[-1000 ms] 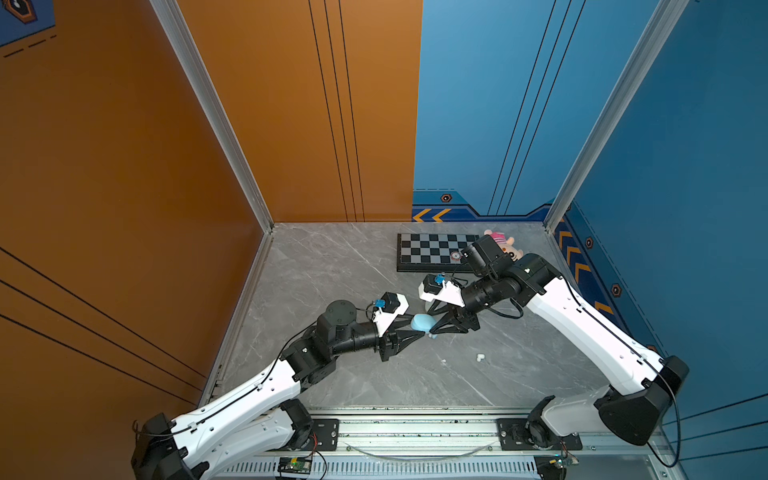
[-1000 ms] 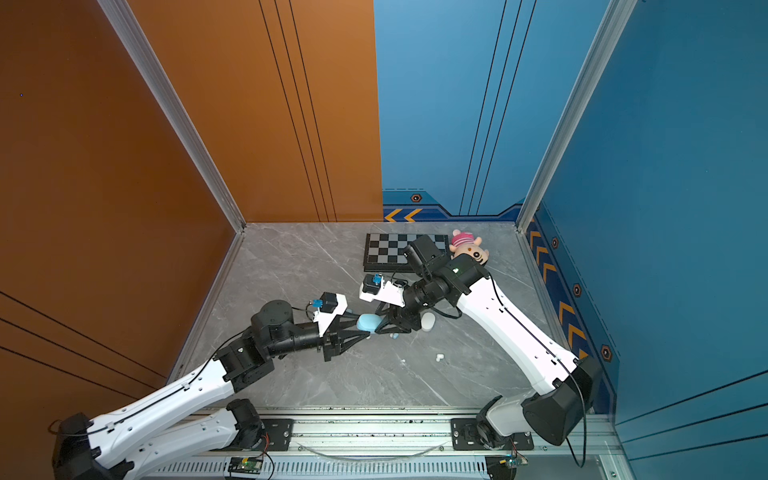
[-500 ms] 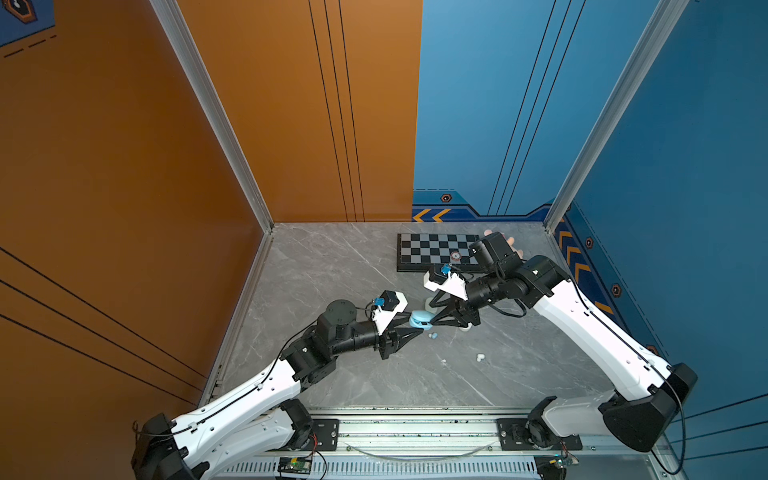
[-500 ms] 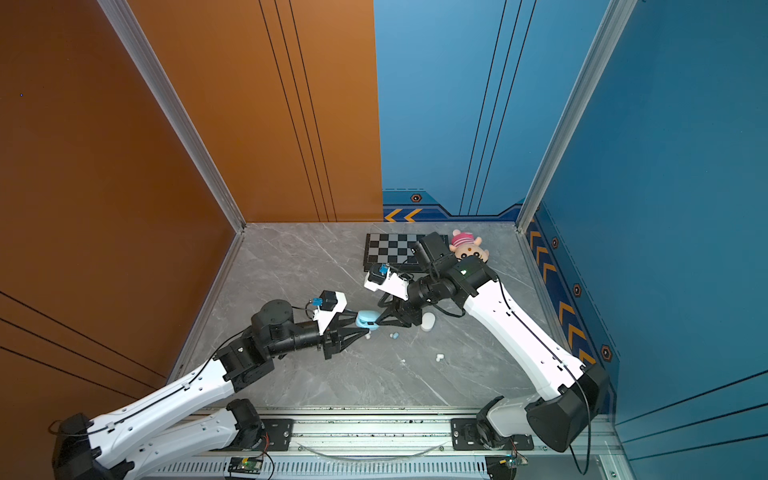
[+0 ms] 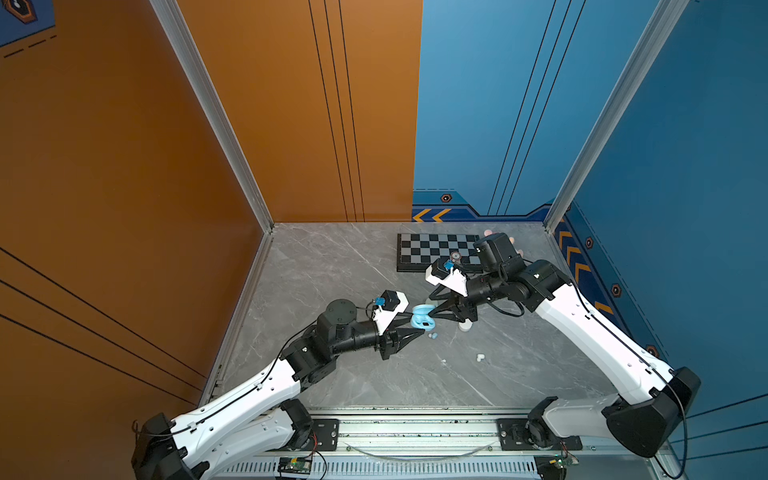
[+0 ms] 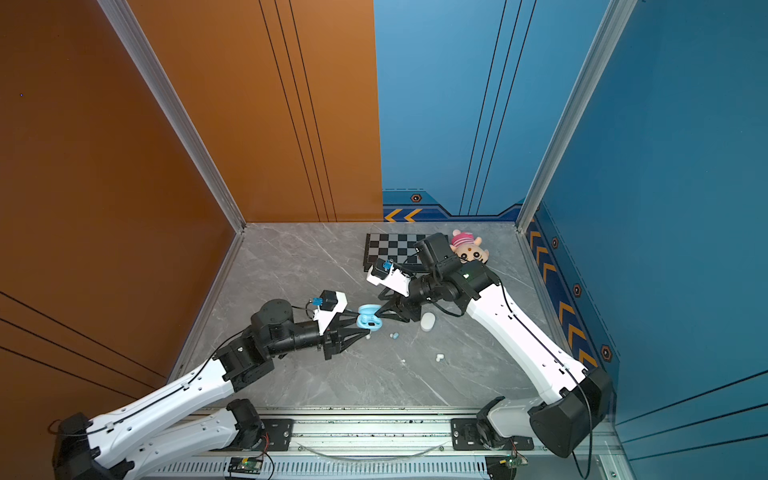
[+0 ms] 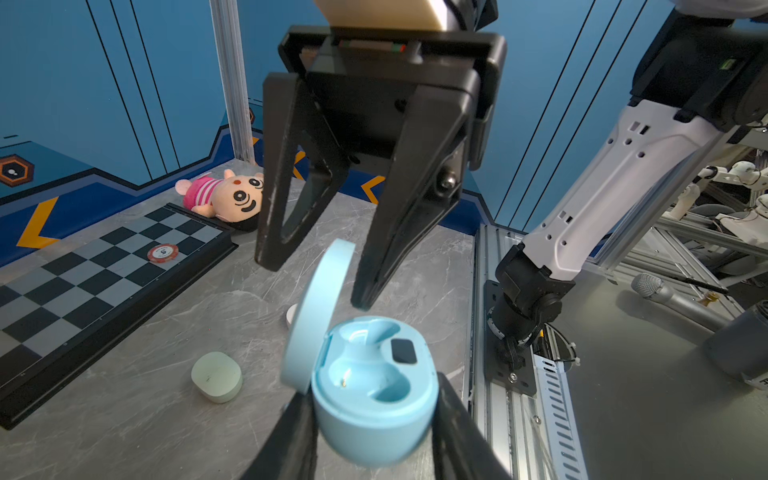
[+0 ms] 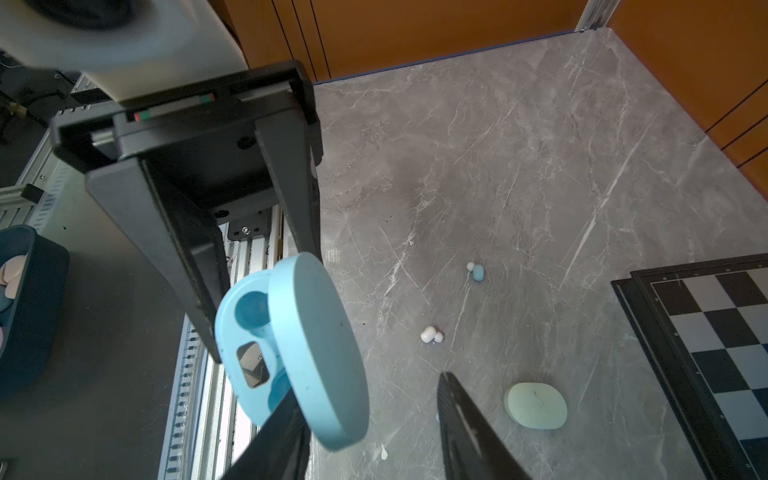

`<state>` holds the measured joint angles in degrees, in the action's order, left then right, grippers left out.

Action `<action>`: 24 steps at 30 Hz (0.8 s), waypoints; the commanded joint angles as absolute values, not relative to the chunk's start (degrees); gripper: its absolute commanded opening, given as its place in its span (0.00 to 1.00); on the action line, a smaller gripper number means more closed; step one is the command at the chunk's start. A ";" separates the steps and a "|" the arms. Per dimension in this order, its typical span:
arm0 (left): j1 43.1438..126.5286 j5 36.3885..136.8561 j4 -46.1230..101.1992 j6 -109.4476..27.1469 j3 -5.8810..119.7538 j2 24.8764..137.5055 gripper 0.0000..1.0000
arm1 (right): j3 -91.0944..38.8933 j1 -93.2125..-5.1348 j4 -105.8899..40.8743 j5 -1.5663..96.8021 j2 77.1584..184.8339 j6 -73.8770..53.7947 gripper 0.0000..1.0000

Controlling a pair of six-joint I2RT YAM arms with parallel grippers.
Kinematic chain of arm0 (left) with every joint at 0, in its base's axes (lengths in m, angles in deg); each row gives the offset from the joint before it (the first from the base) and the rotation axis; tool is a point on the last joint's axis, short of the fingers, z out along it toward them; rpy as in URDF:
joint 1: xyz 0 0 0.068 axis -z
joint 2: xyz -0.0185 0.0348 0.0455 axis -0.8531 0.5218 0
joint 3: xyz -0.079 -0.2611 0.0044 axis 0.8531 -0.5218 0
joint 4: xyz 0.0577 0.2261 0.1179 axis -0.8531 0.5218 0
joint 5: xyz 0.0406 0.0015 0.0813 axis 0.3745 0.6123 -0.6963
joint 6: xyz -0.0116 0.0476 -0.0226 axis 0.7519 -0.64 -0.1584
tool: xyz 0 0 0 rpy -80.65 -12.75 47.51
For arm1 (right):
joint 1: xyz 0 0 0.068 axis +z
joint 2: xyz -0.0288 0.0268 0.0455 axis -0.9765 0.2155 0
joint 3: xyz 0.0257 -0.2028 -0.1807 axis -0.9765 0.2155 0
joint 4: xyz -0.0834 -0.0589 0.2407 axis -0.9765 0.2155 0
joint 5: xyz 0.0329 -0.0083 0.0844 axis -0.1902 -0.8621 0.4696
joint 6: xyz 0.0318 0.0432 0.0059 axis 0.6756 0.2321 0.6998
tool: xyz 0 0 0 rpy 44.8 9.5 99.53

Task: Insert the wireless bluetooth earbuds into the charging case
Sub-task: 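Pull the lid open with the left gripper while the right gripper holds the case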

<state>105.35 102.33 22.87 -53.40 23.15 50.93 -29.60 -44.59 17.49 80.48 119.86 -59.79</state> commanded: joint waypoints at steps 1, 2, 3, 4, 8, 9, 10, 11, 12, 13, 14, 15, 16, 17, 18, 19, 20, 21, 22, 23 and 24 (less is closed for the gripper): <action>105.62 103.18 22.11 -52.74 25.36 51.50 0.00 | -28.28 -44.94 15.52 79.42 118.16 -59.16 0.48; 105.63 103.33 22.15 -52.66 25.51 51.66 0.00 | -28.13 -44.97 15.11 79.49 118.00 -59.14 0.45; 105.63 103.43 22.10 -52.59 25.59 51.82 0.00 | -27.98 -44.96 14.85 79.58 117.91 -59.14 0.43; 105.58 103.59 22.12 -52.57 25.56 51.95 0.00 | -27.86 -44.97 14.54 79.50 117.75 -59.11 0.40; 105.58 103.73 22.10 -52.31 25.54 52.29 0.00 | -27.78 -45.04 14.06 79.49 117.26 -59.03 0.31; 105.60 103.73 22.11 -52.30 25.50 52.30 0.00 | -27.77 -45.04 14.00 79.49 117.12 -59.19 0.29; 105.54 103.63 22.10 -52.31 25.55 52.27 0.00 | -27.73 -45.05 13.92 79.49 117.02 -59.13 0.26; 105.52 103.65 22.17 -52.22 25.54 52.23 0.00 | -27.57 -45.11 13.86 79.50 116.88 -59.18 0.23; 105.51 103.66 22.12 -52.21 25.61 52.26 0.00 | -27.46 -45.04 13.81 79.46 116.79 -59.08 0.20; 105.49 103.62 22.11 -52.12 25.59 52.18 0.00 | -27.42 -45.06 13.75 79.49 116.68 -59.12 0.18; 105.56 103.62 22.10 -51.98 25.65 52.21 0.00 | -27.46 -45.04 13.74 79.51 116.61 -59.05 0.16; 105.51 103.52 22.09 -51.97 25.71 52.17 0.00 | -27.42 -45.10 13.63 79.47 116.59 -58.96 0.15; 105.48 103.40 22.11 -52.04 25.72 52.14 0.00 | -27.42 -45.10 13.56 79.44 116.53 -58.94 0.13; 105.53 103.19 22.11 -51.98 25.72 52.05 0.02 | -27.42 -45.04 13.50 79.32 116.43 -58.86 0.13; 105.53 102.85 22.11 -51.90 25.72 51.88 0.06 | -27.43 -45.04 13.41 79.23 116.33 -58.81 0.12; 105.54 102.33 22.16 -51.79 25.72 51.85 0.13 | -27.42 -45.05 13.30 79.23 116.24 -58.83 0.11; 105.49 101.76 22.14 -51.54 25.72 51.64 0.21 | -27.44 -45.08 13.17 79.23 116.13 -58.81 0.10; 105.53 101.11 22.17 -51.41 25.60 51.54 0.30 | -27.42 -45.10 13.02 79.19 115.97 -58.73 0.09; 105.51 100.67 22.10 -51.35 25.53 51.44 0.36 | -27.32 -45.07 12.86 79.18 115.83 -58.69 0.08; 105.55 100.40 22.04 -51.34 25.53 51.27 0.41 | -27.11 -45.05 12.65 79.14 115.71 -58.76 0.07; 105.52 100.00 21.94 -51.27 25.38 51.14 0.47 | -26.87 -45.12 12.41 79.07 115.48 -58.66 0.06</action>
<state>105.40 102.35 22.37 -51.91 24.07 52.11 -27.61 -44.76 13.51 79.32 117.28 -59.38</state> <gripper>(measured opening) 0.461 0.112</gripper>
